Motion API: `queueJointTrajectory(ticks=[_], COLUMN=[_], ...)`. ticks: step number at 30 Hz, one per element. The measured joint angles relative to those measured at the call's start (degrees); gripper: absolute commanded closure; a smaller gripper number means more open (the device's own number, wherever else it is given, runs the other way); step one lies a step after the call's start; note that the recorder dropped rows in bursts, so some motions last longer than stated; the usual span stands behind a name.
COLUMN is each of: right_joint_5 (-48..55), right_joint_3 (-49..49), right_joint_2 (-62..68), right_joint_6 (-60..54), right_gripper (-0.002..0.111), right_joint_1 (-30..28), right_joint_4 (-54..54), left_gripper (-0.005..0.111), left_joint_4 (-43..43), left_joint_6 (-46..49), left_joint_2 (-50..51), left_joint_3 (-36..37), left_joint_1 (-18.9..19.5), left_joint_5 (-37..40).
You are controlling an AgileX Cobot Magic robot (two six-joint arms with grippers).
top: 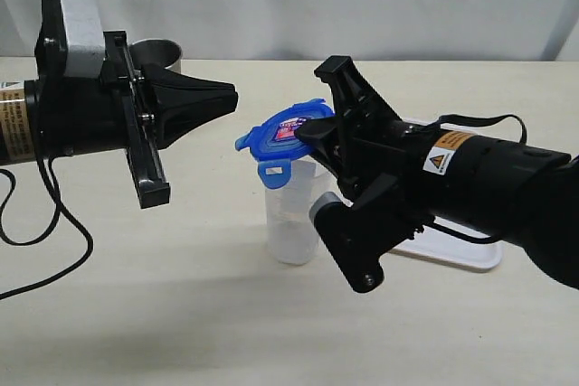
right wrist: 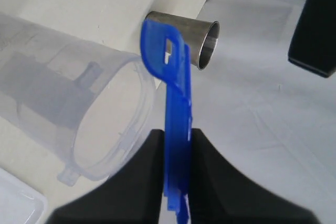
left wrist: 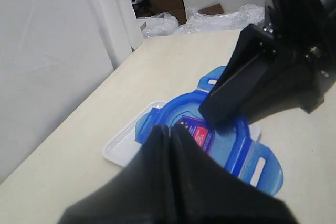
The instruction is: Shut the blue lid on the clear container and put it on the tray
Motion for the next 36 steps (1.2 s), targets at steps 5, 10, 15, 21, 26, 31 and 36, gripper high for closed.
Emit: queueJointTrajectory(ticks=[5, 10, 15, 21, 26, 31, 36], right_joint_5=[0.0, 0.0, 0.0, 0.0, 0.0, 0.0, 0.0], right_joint_3=[0.1, 0.2, 0.2, 0.2, 0.2, 0.2, 0.3], right_joint_2=[0.0, 0.0, 0.0, 0.0, 0.0, 0.1, 0.1], right_joint_6=[0.0, 0.0, 0.0, 0.1, 0.1, 0.1, 0.1], right_gripper=[0.104, 0.104, 0.104, 0.104, 0.104, 0.104, 0.104], right_joint_1=[0.0, 0.0, 0.0, 0.0, 0.0, 0.0, 0.0], right_joint_4=[0.0, 0.0, 0.0, 0.6, 3.3, 3.7, 3.7], left_gripper=[0.107, 0.107, 0.107, 0.107, 0.107, 0.107, 0.107], left_joint_4=[-2.3, -4.6, -5.1, -6.6, -8.5, -9.2, -10.2], left_joint_6=[2.8, 5.1, 5.9, 8.8, 11.6, 11.8, 12.3], left_joint_2=[2.8, 6.6, 7.0, 7.1, 7.1, 7.2, 9.0], left_joint_3=[0.0, 0.0, -0.3, -0.3, -0.3, -0.3, -0.5], left_joint_1=[0.0, 0.0, -0.3, -4.0, -6.5, -7.0, -7.0], left_joint_5=[-0.7, -4.5, -5.3, -4.2, 1.0, 2.5, 1.8])
